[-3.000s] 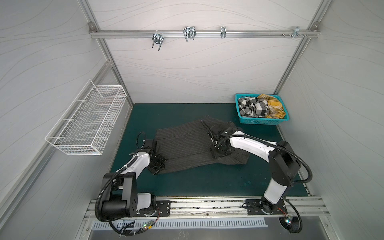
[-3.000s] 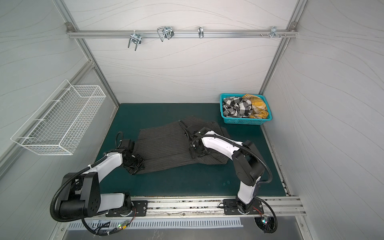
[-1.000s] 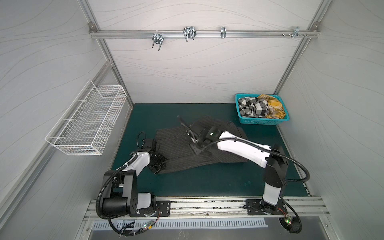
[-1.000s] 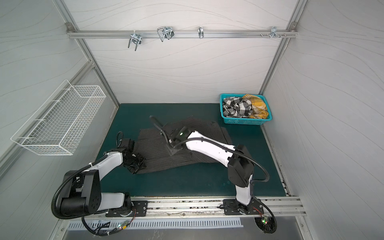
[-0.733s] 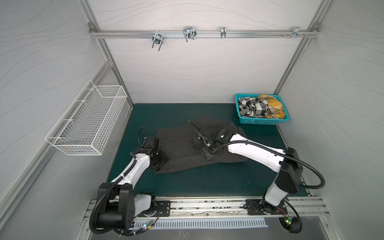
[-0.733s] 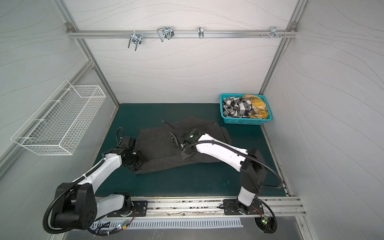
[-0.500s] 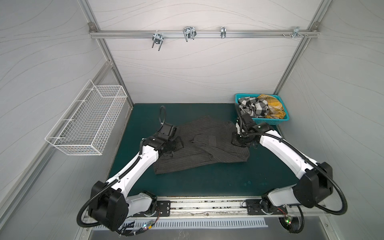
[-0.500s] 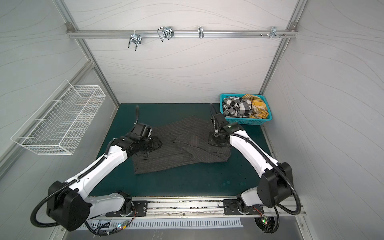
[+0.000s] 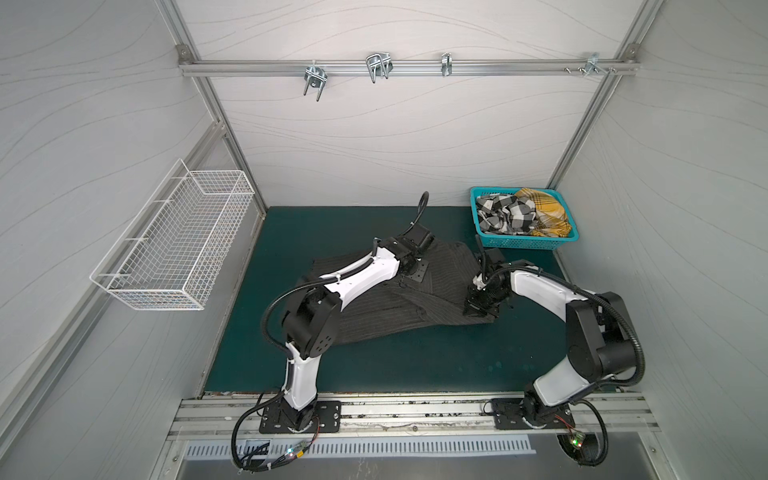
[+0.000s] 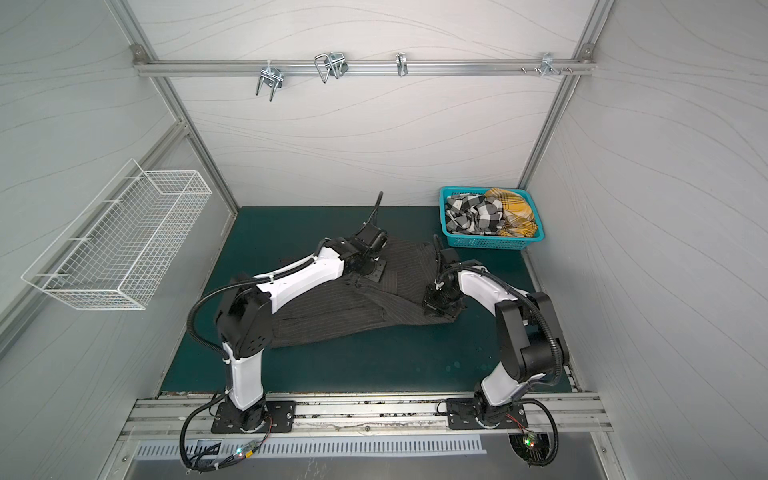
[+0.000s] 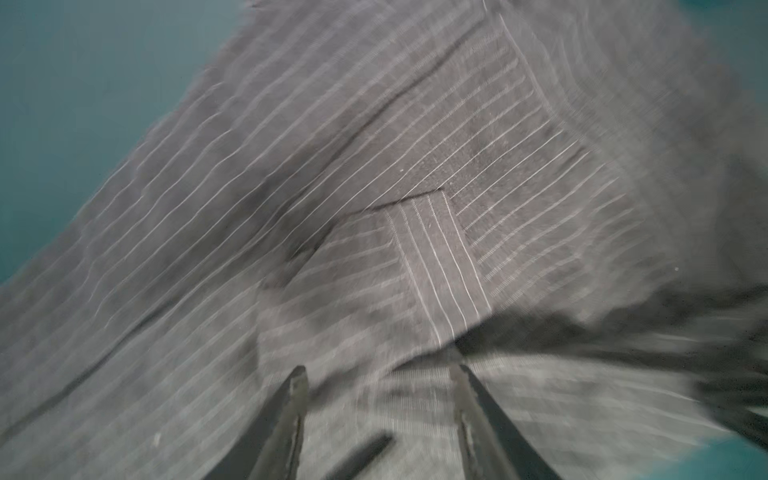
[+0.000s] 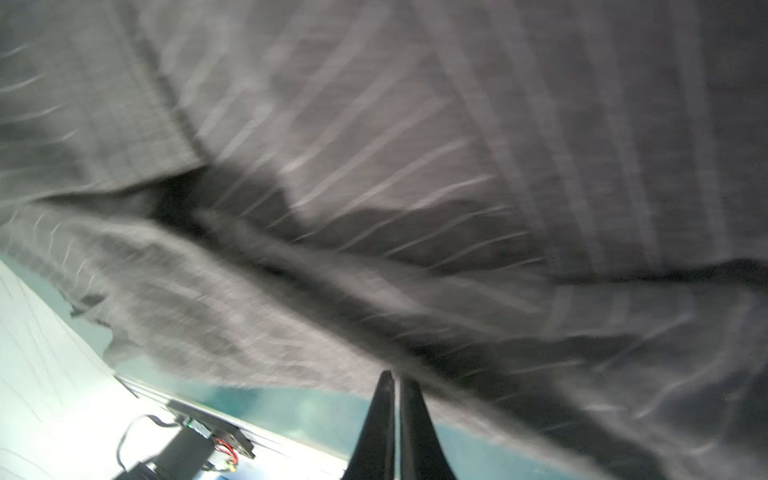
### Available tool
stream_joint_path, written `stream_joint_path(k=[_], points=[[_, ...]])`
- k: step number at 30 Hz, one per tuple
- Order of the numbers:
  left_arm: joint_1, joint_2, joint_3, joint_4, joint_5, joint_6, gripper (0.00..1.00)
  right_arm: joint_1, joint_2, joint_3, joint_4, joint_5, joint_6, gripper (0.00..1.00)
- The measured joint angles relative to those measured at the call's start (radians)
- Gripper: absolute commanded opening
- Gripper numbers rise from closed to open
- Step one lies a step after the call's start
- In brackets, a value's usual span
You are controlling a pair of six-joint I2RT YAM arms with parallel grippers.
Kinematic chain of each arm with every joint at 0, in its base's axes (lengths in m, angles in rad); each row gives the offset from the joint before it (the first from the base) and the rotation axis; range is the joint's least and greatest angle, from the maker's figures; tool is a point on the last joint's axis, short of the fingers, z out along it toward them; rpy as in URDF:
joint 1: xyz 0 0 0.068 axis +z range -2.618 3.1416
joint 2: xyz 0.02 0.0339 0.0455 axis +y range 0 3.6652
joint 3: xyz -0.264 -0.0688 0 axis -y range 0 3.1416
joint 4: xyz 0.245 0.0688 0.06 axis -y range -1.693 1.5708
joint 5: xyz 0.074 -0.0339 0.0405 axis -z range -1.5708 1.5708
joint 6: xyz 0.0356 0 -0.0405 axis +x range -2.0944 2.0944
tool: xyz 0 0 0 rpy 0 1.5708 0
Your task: Fold and stack the long sleeve shirts
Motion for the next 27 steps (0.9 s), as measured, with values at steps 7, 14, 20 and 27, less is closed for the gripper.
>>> stream_joint_path(k=[7, 14, 20, 27], points=[[-0.063, 0.159, 0.131, -0.031, -0.049, 0.084, 0.56, -0.026, -0.019, -0.065, 0.048, -0.029, 0.048, 0.07], [-0.107, 0.294, 0.236, -0.040, -0.071, 0.113, 0.56, -0.066, -0.022, -0.098, 0.103, -0.069, 0.061, 0.06], [-0.106, 0.337, 0.258, -0.058, -0.076, 0.121, 0.54, -0.134, -0.016, -0.132, 0.130, -0.106, 0.059, 0.04], [-0.097, 0.368, 0.294, -0.084, -0.112, 0.087, 0.40, -0.164, -0.002, -0.146, 0.153, -0.134, 0.056, 0.03]])
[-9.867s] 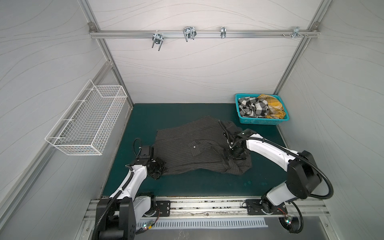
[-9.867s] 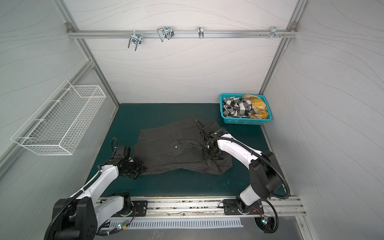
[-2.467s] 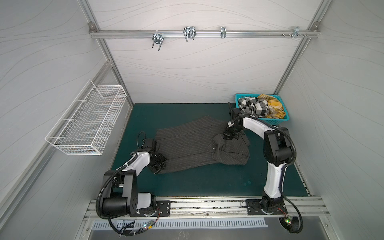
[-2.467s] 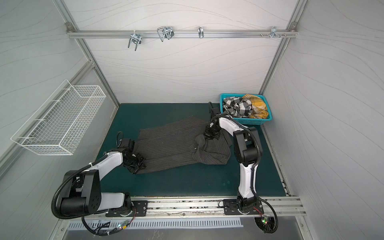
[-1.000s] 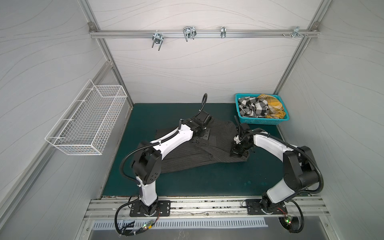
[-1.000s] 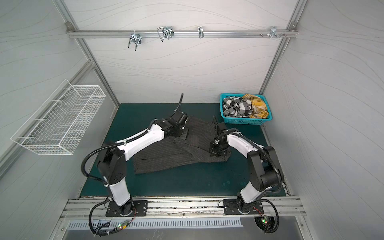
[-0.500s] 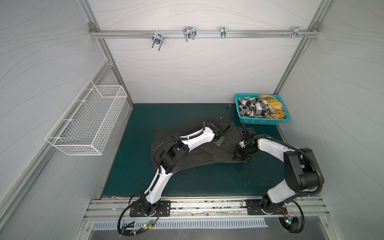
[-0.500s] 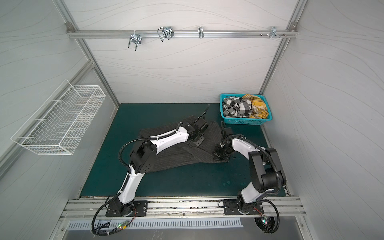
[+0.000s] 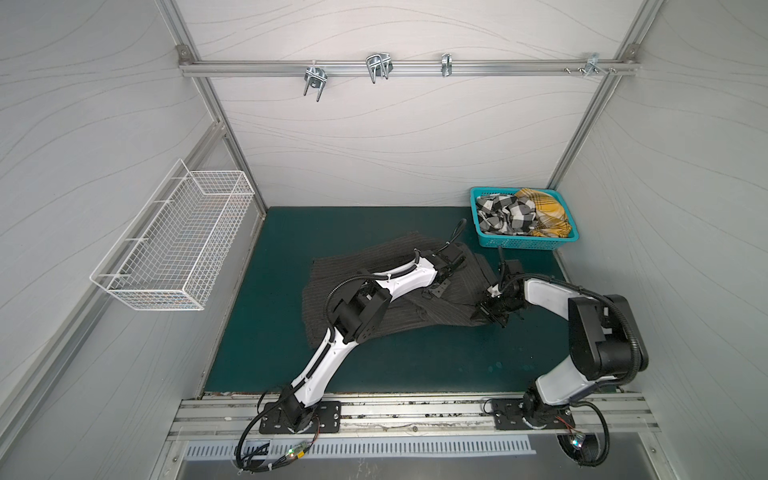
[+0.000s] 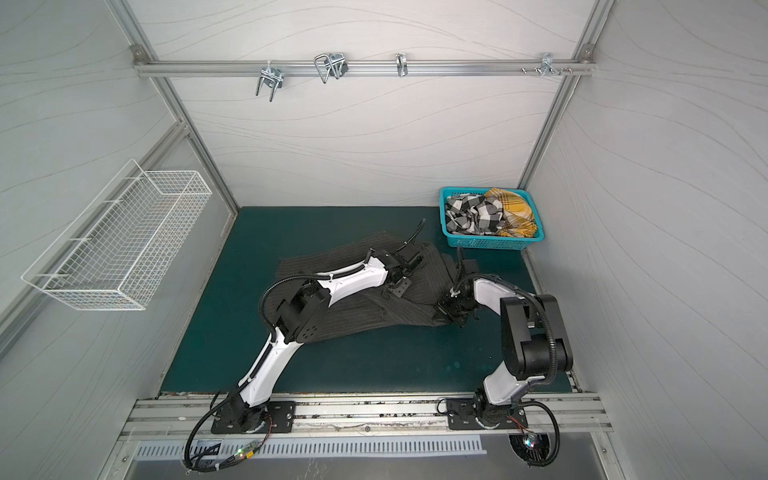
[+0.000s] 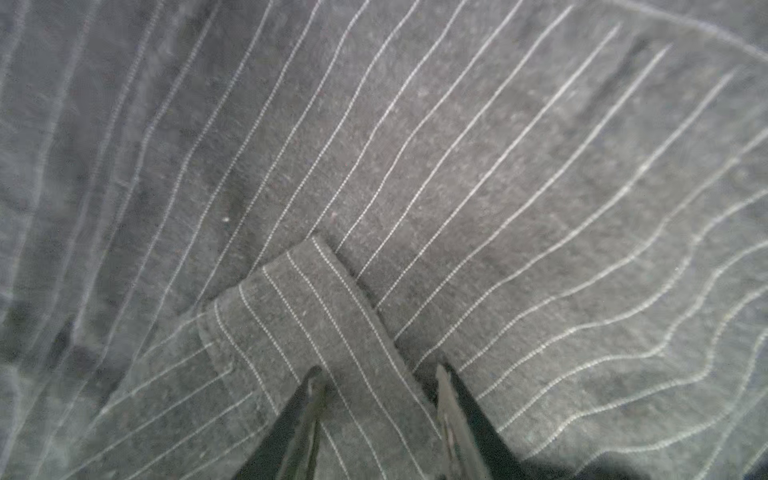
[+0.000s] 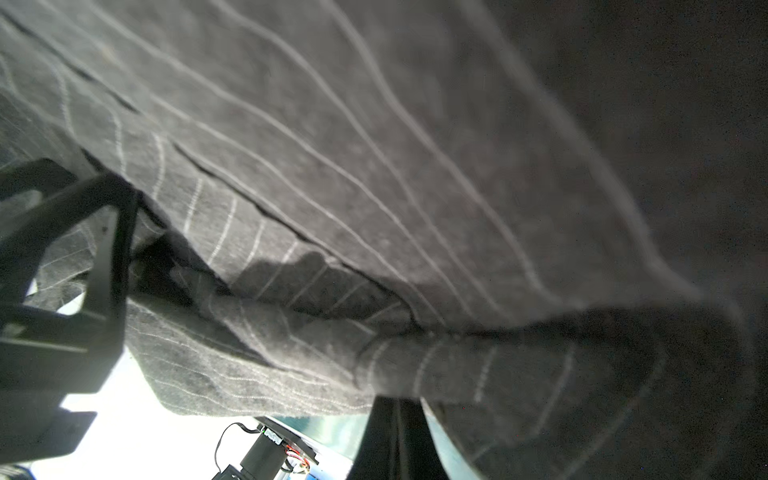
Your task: Fold and stack the long sleeve shirts
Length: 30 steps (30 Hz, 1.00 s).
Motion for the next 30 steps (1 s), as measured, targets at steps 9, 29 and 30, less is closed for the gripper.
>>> stream_joint_path(k=[9, 29, 30], points=[[0.036, 0.000, -0.008, -0.001, -0.005, -0.057, 0.04, -0.005, 0.003, -0.003, 0.016, -0.012, 0.000, 0.03], [0.146, -0.149, -0.009, -0.014, 0.019, -0.202, 0.02, -0.006, 0.018, -0.006, 0.018, -0.008, -0.007, 0.00], [0.150, -0.166, -0.009, -0.010, 0.025, -0.207, 0.09, -0.006, 0.018, -0.006, 0.019, -0.008, -0.008, 0.00]])
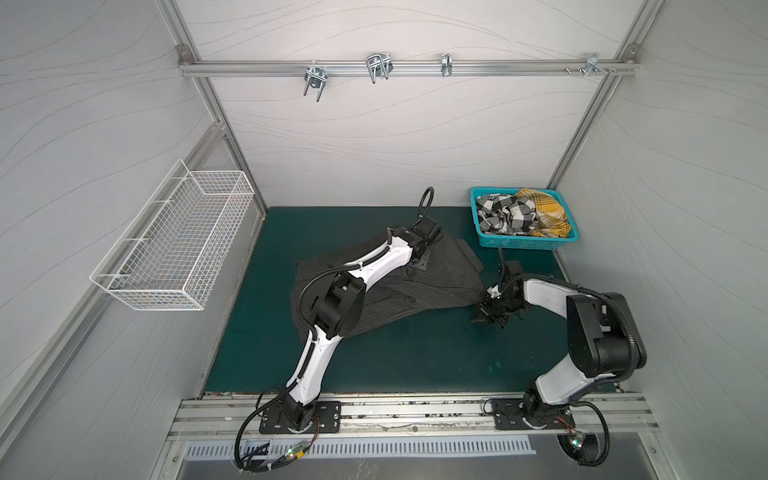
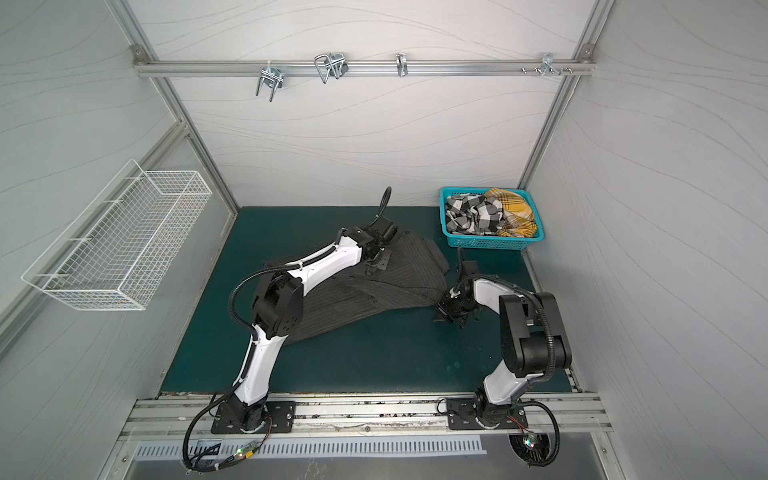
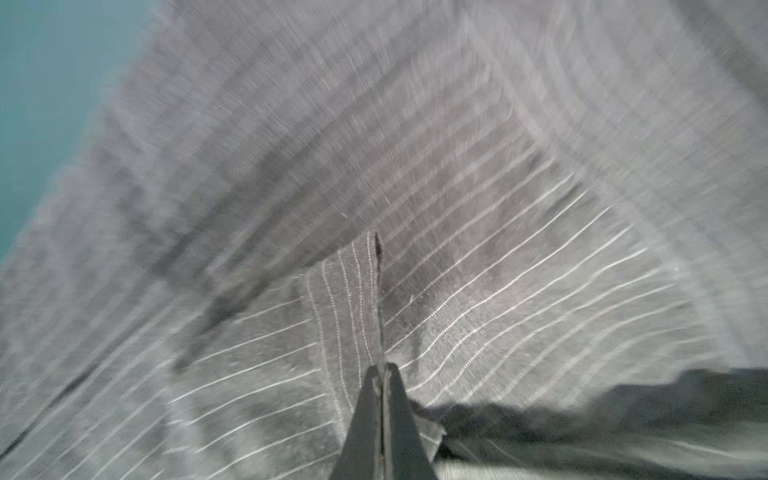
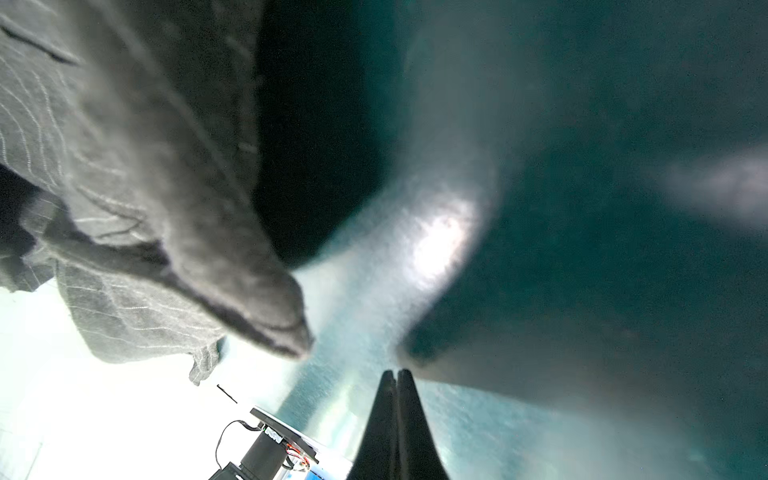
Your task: Fold and stack the long sleeve shirts
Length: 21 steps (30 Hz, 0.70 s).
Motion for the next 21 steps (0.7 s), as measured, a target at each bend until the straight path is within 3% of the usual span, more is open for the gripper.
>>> stream_joint_path(k=[2, 4, 8, 14, 17, 21], points=[[0.001, -0.017, 0.002, 0.005, 0.008, -0.011, 0.16, 0.000, 0.001, 0.000, 0.000, 0.000, -0.002, 0.00], [-0.001, -0.017, 0.006, 0.006, 0.017, -0.023, 0.00, 0.000, 0.001, 0.000, 0.000, 0.000, -0.005, 0.00], [0.002, -0.015, -0.015, 0.000, 0.028, -0.047, 0.00, 0.000, 0.001, 0.000, -0.001, 0.001, -0.008, 0.00], [0.035, -0.072, -0.160, 0.038, 0.050, -0.087, 0.02, 0.000, 0.001, 0.009, -0.010, 0.004, -0.013, 0.00], [0.054, -0.089, -0.163, 0.041, 0.099, -0.079, 0.36, 0.000, -0.001, 0.017, -0.013, 0.004, -0.014, 0.01], [0.051, -0.089, -0.162, 0.036, 0.122, -0.042, 0.50, 0.000, -0.002, 0.019, -0.014, 0.004, -0.014, 0.00]])
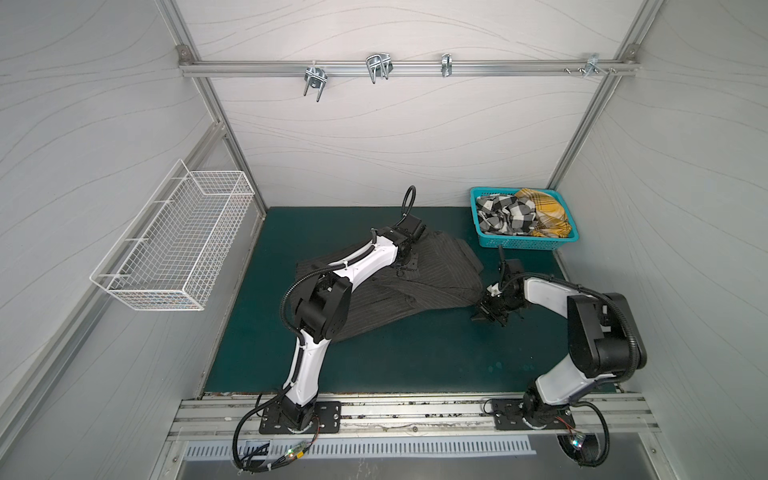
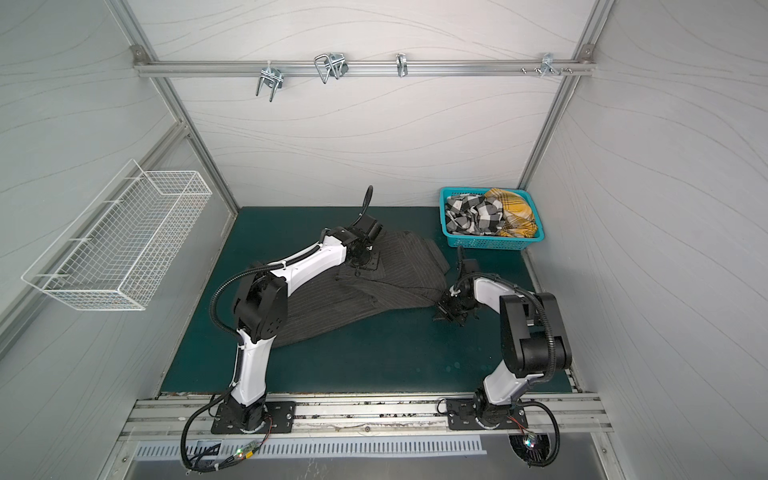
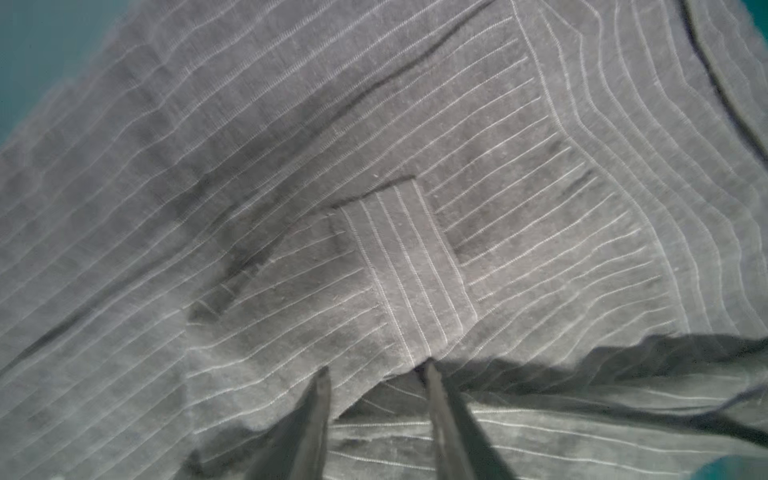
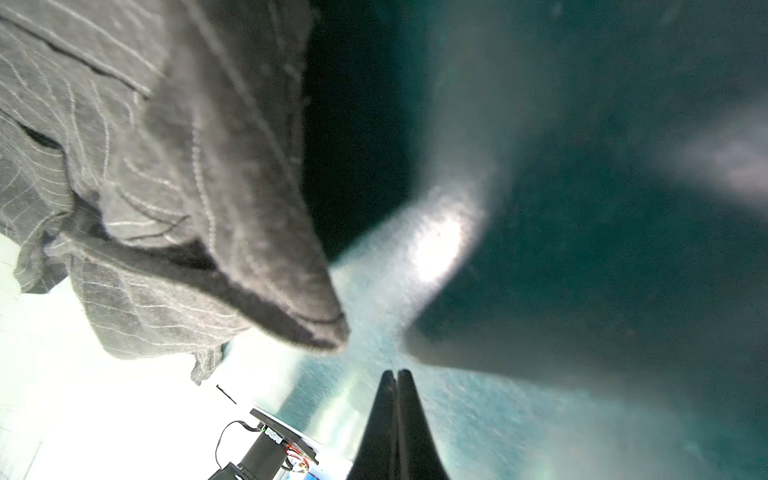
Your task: Fold and stack the long sleeve shirts
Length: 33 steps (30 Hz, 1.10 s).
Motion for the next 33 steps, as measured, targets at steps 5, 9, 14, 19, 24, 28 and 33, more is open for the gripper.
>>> stream_joint_path(k=[5, 9, 14, 19, 24, 28, 33], points=[[-0.052, 0.044, 0.006, -0.008, -0.017, 0.066, 0.53, 0.000, 0.000, 0.000, -0.002, 0.000, 0.000, 0.01], [-0.084, 0.123, 0.047, -0.029, -0.039, 0.097, 0.51, 0.000, 0.000, 0.000, -0.007, 0.000, -0.001, 0.00], [-0.090, 0.216, 0.136, -0.046, -0.099, 0.108, 0.51, 0.000, 0.000, 0.000, -0.007, -0.001, -0.003, 0.00], [-0.079, 0.250, 0.186, -0.048, -0.186, 0.115, 0.43, 0.000, 0.000, 0.000, -0.007, 0.000, -0.011, 0.00], [-0.053, 0.252, 0.204, -0.043, -0.205, 0.109, 0.13, -0.011, 0.000, -0.005, -0.006, -0.001, -0.016, 0.00], [-0.040, 0.251, 0.206, -0.045, -0.201, 0.113, 0.00, -0.020, 0.000, -0.007, -0.006, -0.001, -0.018, 0.00], [-0.032, 0.249, 0.204, -0.039, -0.195, 0.100, 0.00, -0.021, 0.000, -0.007, -0.006, -0.001, -0.018, 0.00]])
